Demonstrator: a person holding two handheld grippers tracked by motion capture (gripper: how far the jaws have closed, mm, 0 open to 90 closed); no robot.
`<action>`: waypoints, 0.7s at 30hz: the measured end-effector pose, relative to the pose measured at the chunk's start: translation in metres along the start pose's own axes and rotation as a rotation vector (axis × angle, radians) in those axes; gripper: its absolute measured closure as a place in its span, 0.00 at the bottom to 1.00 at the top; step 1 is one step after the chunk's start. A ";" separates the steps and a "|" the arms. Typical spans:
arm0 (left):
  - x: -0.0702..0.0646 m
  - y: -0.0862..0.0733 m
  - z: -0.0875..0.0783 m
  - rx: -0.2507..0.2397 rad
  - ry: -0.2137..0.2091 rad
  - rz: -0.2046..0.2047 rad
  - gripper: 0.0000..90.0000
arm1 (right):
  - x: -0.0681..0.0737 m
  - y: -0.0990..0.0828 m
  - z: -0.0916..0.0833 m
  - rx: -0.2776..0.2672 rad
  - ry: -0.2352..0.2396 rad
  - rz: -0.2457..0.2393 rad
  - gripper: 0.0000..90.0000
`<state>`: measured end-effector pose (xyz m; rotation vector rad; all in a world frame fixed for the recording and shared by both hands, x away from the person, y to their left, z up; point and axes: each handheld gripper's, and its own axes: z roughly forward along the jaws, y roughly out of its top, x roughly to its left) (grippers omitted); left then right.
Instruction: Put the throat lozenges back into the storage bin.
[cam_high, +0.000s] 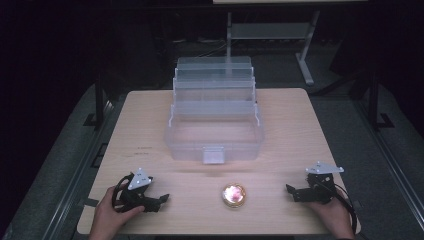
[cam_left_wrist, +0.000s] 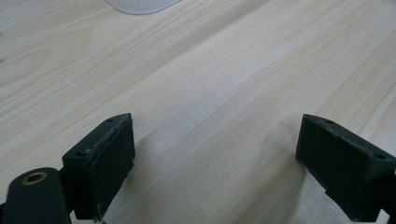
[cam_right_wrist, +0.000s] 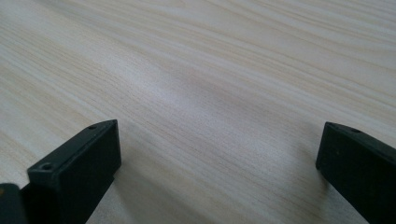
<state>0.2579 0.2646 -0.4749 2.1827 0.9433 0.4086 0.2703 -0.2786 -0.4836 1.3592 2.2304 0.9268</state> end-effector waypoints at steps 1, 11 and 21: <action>0.000 0.000 0.000 0.000 0.000 0.001 0.12 | 0.000 0.000 0.000 0.000 0.000 0.000 0.00; 0.000 0.000 0.000 0.000 0.000 0.000 0.12 | 0.002 0.005 -0.001 0.047 0.005 -0.008 0.00; 0.000 0.000 0.000 0.000 0.000 0.000 0.12 | 0.009 0.012 -0.007 0.077 0.035 -0.024 0.00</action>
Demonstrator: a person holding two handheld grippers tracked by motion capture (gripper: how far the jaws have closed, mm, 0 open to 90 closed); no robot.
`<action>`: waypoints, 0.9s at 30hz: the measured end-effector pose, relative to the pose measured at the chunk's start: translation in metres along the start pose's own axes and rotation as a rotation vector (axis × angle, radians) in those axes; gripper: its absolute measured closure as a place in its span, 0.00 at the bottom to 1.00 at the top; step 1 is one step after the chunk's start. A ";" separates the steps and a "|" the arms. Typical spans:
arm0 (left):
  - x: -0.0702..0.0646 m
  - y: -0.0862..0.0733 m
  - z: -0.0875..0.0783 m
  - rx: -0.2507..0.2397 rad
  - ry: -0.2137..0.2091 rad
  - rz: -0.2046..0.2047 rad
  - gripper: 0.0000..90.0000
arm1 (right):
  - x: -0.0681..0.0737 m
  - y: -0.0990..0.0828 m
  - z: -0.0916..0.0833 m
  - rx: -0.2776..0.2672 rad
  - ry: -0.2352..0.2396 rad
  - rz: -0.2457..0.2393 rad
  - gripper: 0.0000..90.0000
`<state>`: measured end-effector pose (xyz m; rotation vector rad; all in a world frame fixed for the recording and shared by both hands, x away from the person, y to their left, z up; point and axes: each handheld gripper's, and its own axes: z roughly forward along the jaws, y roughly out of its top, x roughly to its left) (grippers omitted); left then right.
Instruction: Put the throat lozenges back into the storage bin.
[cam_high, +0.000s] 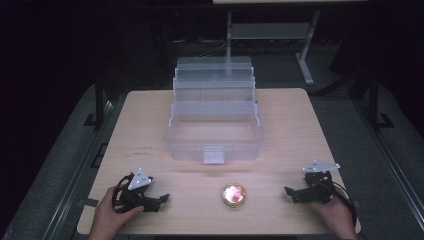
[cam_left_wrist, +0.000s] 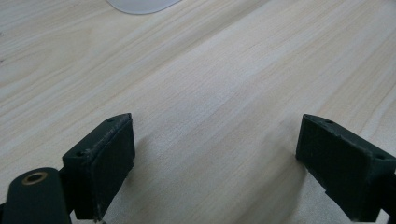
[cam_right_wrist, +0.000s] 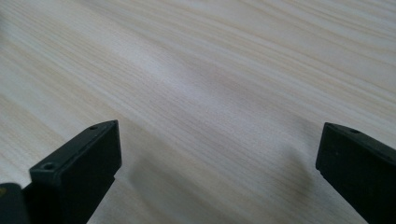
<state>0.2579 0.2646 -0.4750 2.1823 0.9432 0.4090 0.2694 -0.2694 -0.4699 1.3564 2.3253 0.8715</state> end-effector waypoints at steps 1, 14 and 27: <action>0.000 0.000 0.000 -0.001 0.000 0.000 0.12 | 0.000 0.000 0.000 0.000 0.002 -0.001 0.00; 0.000 0.000 0.000 0.000 0.000 0.000 0.12 | 0.011 0.012 -0.006 0.023 0.033 -0.055 0.00; 0.000 0.000 0.000 0.001 0.000 0.000 0.12 | 0.025 0.030 -0.017 0.015 0.083 -0.093 0.00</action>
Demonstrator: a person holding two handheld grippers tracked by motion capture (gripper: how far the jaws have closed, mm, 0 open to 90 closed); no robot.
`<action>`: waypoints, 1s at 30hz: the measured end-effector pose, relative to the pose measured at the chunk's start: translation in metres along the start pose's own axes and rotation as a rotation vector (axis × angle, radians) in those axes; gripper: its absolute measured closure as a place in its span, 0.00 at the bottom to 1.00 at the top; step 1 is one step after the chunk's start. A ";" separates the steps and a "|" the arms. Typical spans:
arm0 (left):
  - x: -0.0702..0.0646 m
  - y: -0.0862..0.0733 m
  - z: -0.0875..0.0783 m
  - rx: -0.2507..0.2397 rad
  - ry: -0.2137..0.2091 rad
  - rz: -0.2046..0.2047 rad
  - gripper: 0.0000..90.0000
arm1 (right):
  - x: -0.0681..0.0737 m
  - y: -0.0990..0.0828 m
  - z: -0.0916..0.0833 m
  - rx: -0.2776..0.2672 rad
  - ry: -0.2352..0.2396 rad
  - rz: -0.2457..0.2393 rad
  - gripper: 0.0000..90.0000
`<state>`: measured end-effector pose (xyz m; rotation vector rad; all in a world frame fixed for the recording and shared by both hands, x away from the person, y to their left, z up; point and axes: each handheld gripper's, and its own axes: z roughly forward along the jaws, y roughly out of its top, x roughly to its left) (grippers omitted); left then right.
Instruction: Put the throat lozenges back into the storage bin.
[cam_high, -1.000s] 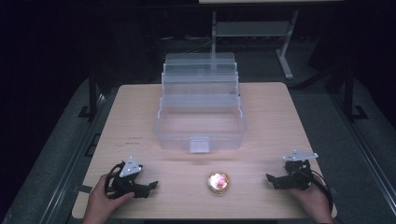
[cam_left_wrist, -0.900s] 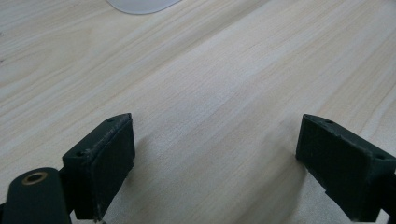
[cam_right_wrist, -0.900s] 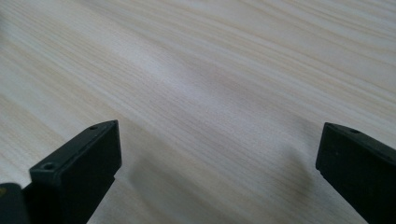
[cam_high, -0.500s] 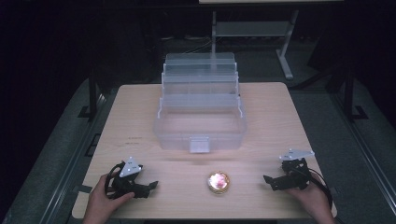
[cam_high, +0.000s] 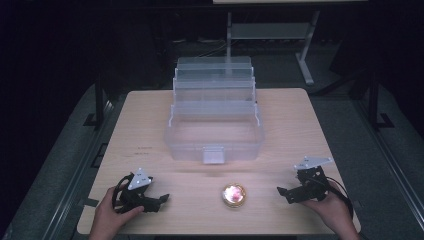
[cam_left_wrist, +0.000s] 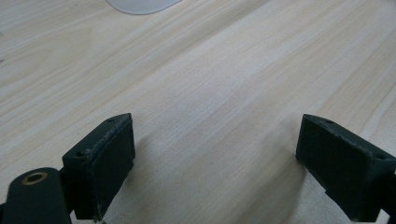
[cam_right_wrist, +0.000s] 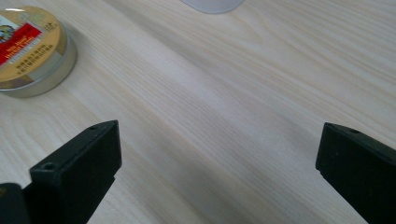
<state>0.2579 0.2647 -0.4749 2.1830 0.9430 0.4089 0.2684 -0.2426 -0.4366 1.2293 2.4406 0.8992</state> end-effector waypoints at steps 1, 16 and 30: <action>0.000 0.000 0.000 0.000 0.000 -0.003 0.12 | 0.001 0.001 -0.001 0.002 0.000 -0.006 0.00; 0.000 0.000 0.000 -0.001 -0.001 -0.004 0.12 | 0.016 0.015 0.000 0.006 0.043 -0.050 0.00; 0.000 0.000 0.000 -0.003 0.000 -0.004 0.12 | 0.025 0.025 0.005 0.005 0.059 -0.086 0.00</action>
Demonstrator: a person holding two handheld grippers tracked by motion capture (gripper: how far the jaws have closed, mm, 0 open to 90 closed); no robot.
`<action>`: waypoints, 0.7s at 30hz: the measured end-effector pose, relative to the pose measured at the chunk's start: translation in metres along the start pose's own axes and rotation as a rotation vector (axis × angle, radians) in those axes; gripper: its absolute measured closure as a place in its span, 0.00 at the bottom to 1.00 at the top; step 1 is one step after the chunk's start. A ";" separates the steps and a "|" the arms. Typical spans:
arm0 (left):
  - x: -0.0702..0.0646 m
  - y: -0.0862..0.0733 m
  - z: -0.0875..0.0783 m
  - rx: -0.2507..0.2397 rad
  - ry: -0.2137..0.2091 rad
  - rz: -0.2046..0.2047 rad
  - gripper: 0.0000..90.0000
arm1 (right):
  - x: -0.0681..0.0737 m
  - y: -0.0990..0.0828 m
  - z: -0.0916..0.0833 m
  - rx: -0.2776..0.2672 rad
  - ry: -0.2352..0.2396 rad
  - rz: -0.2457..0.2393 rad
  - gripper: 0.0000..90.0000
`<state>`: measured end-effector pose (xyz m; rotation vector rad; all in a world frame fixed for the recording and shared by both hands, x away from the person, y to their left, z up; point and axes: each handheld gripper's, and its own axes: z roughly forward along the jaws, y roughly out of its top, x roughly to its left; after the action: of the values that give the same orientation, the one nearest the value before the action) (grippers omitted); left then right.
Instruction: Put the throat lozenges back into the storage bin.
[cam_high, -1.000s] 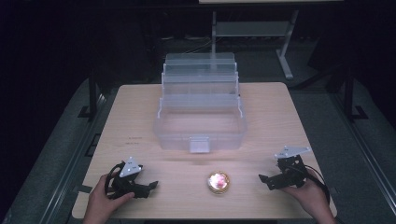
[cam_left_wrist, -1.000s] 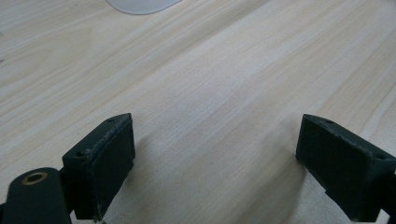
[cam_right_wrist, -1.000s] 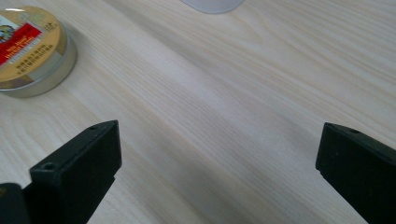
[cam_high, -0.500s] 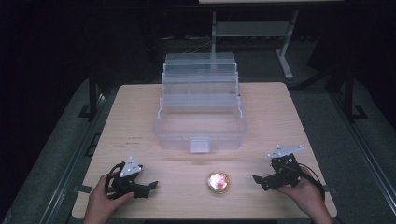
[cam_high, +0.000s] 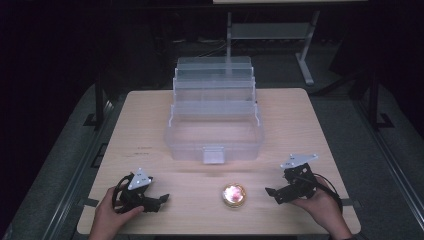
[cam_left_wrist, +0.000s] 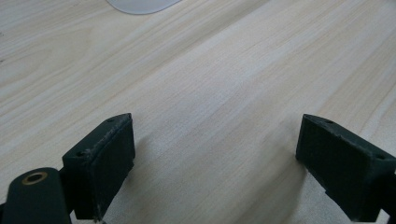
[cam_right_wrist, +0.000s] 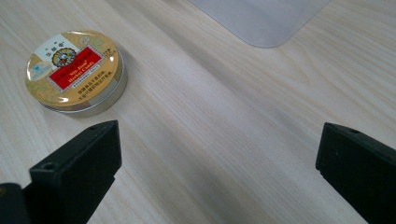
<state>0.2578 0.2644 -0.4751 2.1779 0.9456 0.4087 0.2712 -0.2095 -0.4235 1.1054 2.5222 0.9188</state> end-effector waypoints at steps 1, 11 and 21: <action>0.000 0.000 0.000 0.000 0.000 0.000 0.12 | 0.001 0.001 0.000 -0.001 0.002 -0.002 0.00; 0.000 0.000 0.000 0.000 0.000 0.000 0.12 | 0.006 0.008 0.003 0.005 0.013 -0.015 0.00; 0.000 0.000 0.000 0.000 0.000 0.000 0.12 | 0.012 0.016 0.007 0.003 0.028 -0.034 0.00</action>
<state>0.2578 0.2644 -0.4751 2.1779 0.9456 0.4090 0.2754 -0.1897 -0.4180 1.0548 2.5574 0.9291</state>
